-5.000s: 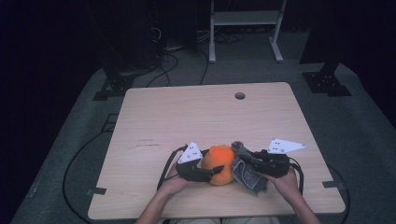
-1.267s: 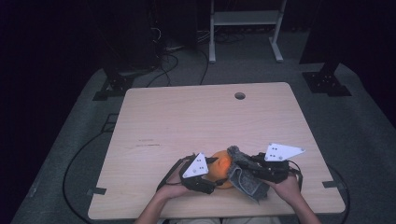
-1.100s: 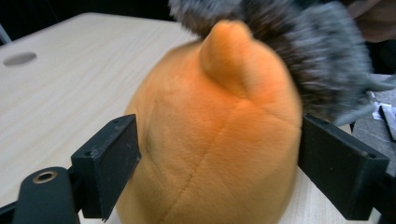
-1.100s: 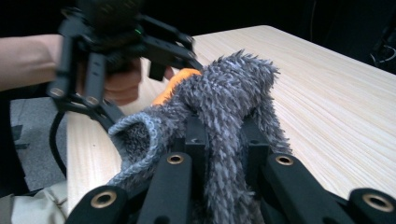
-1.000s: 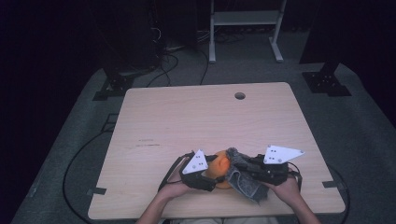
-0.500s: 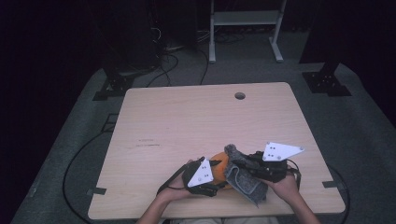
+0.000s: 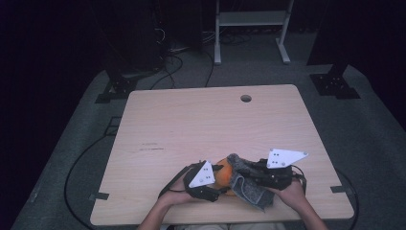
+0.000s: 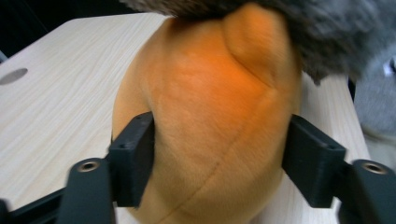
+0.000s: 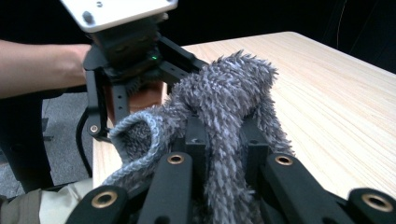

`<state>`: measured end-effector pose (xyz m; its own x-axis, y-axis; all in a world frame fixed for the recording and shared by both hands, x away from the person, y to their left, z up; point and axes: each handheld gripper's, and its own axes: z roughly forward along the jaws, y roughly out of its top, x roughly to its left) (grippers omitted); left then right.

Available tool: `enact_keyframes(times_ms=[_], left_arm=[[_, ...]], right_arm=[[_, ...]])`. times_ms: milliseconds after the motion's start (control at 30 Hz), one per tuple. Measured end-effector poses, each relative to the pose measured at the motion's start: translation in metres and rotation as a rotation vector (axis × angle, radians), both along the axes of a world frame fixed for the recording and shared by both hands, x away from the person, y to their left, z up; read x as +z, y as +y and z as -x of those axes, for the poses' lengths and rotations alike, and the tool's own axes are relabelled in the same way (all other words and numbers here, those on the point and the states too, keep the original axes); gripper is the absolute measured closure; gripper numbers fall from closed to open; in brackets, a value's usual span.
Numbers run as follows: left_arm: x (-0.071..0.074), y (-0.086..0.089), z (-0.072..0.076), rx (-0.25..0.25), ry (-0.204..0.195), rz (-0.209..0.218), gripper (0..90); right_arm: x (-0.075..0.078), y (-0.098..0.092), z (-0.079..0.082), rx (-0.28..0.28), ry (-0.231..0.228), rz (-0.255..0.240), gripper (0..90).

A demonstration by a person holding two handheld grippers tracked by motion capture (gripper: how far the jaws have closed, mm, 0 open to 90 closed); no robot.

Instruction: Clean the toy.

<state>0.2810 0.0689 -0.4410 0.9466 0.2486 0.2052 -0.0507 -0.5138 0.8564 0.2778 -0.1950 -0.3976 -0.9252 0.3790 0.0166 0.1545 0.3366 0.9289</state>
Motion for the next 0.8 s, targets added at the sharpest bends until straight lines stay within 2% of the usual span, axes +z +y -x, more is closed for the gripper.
enact_keyframes(times_ms=[67, 133, 200, 267, 367, 433, 500, 567, 633, 700, 733, 800], left_arm=[[0.000, 0.000, 0.000, -0.001, -0.005, 0.001, 34.4], [-0.001, -0.001, 0.000, -0.004, -0.001, 0.005, 34.7], [-0.001, -0.001, -0.001, -0.005, 0.015, 0.015, 34.0], [-0.001, -0.002, -0.005, 0.013, 0.059, 0.046, 29.3], [0.002, -0.008, -0.006, 0.055, 0.088, 0.066, 16.9], [0.001, -0.012, -0.005, 0.053, 0.076, 0.052, 13.1], [-0.001, -0.010, -0.003, 0.036, 0.051, 0.048, 19.0], [-0.001, -0.009, -0.002, 0.022, 0.043, 0.045, 25.5], [0.000, -0.009, 0.002, -0.010, 0.004, 0.002, 28.1], [0.000, -0.007, 0.004, -0.019, -0.019, -0.036, 29.3], [-0.001, -0.005, 0.004, -0.010, -0.017, -0.030, 29.9], [-0.002, -0.003, 0.002, 0.004, 0.002, -0.012, 30.8]], right_arm=[[-0.002, -0.006, -0.005, -0.021, 0.005, -0.002, 77.2], [-0.007, -0.017, -0.009, -0.078, -0.005, 0.021, 77.2], [-0.012, -0.029, -0.014, -0.115, 0.022, 0.019, 77.2], [-0.014, -0.033, -0.014, -0.130, 0.017, 0.032, 77.2], [-0.013, -0.032, -0.013, -0.143, -0.001, 0.048, 77.2], [-0.013, -0.030, -0.014, -0.139, 0.004, 0.039, 77.4], [-0.011, -0.027, -0.012, -0.113, 0.022, 0.015, 77.4], [-0.005, -0.021, -0.006, -0.057, 0.022, -0.020, 77.4], [0.001, -0.011, 0.000, -0.002, 0.017, -0.049, 77.4], [0.004, 0.001, 0.005, 0.023, -0.011, 0.000, 77.4], [0.003, 0.004, 0.005, 0.020, -0.015, 0.008, 77.4], [-0.001, 0.000, 0.000, -0.008, -0.003, -0.007, 77.3]])
